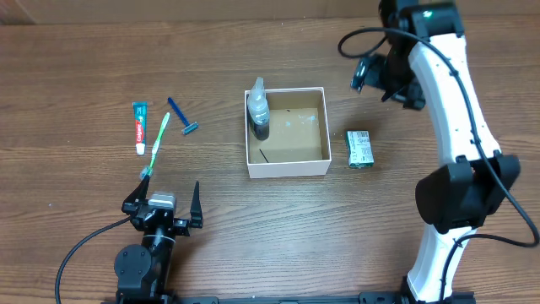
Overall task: Pack container
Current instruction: 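Release the bottle and move the right gripper to the soap bar, then grasp the green soap bar and lower it into the box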
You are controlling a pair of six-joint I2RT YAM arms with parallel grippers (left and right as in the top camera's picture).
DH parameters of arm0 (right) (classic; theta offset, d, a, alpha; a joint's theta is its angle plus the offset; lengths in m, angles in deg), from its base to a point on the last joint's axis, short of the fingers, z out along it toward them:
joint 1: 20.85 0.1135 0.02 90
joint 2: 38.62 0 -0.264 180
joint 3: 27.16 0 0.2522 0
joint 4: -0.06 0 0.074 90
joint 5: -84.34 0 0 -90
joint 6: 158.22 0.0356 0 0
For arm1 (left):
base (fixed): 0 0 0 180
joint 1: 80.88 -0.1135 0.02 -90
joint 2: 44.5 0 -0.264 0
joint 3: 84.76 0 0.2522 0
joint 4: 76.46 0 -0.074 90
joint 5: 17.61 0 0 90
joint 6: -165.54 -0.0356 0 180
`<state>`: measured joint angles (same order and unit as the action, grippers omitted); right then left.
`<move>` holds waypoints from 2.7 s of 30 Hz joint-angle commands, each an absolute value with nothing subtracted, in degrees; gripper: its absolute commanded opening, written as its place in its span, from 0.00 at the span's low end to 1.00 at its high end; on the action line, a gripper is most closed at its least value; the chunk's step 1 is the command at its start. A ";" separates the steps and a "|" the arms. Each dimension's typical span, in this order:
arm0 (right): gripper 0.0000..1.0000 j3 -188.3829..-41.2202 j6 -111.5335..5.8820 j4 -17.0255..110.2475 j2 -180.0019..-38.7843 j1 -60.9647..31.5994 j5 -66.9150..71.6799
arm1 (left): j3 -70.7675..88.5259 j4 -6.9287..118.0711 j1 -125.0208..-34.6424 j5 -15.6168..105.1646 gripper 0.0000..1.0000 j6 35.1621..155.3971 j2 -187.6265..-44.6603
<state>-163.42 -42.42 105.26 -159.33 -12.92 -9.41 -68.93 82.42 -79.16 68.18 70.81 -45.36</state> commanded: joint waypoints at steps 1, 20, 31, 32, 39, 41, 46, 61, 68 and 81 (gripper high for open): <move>1.00 -154.96 -46.25 101.29 -158.54 -13.58 -5.78 | -69.26 82.53 -79.73 68.53 1.00 69.94 -44.81; 1.00 -127.05 -57.20 79.25 -158.54 -13.84 0.86 | -69.26 82.53 -79.73 68.53 1.00 69.94 -44.81; 0.66 -122.16 -57.63 73.96 -158.54 -18.39 -1.28 | -69.26 82.53 -79.73 68.53 1.00 69.94 -44.81; 0.59 -121.52 -57.61 73.27 -158.54 -18.78 -1.26 | -69.26 82.53 -79.73 68.53 1.00 69.94 -44.81; 0.45 -120.76 -57.55 72.04 -158.54 -18.93 0.75 | -69.26 82.53 -79.73 68.53 1.00 69.94 -44.81; 0.42 -120.84 -57.48 72.04 -158.54 -18.93 2.76 | -69.26 82.53 -79.73 68.53 1.00 69.94 -44.81; 0.40 -128.10 -56.96 78.60 -157.66 -19.00 8.08 | -69.26 82.53 -79.73 68.55 1.00 69.94 -44.81; 0.41 -149.43 -60.65 88.59 -142.32 -9.86 19.00 | -69.26 82.53 -79.73 68.55 1.00 69.94 -44.81; 0.41 -142.90 -54.92 78.60 -142.45 2.88 -3.05 | -69.26 82.53 -79.73 68.53 1.00 69.94 -44.81; 0.42 -126.24 -49.94 56.81 -142.93 5.17 -9.23 | -69.26 82.53 -79.73 68.53 1.00 69.94 -44.81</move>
<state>-128.32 -50.68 59.63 -142.63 5.37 -7.90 -68.93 82.44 -79.16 68.18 70.81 -45.36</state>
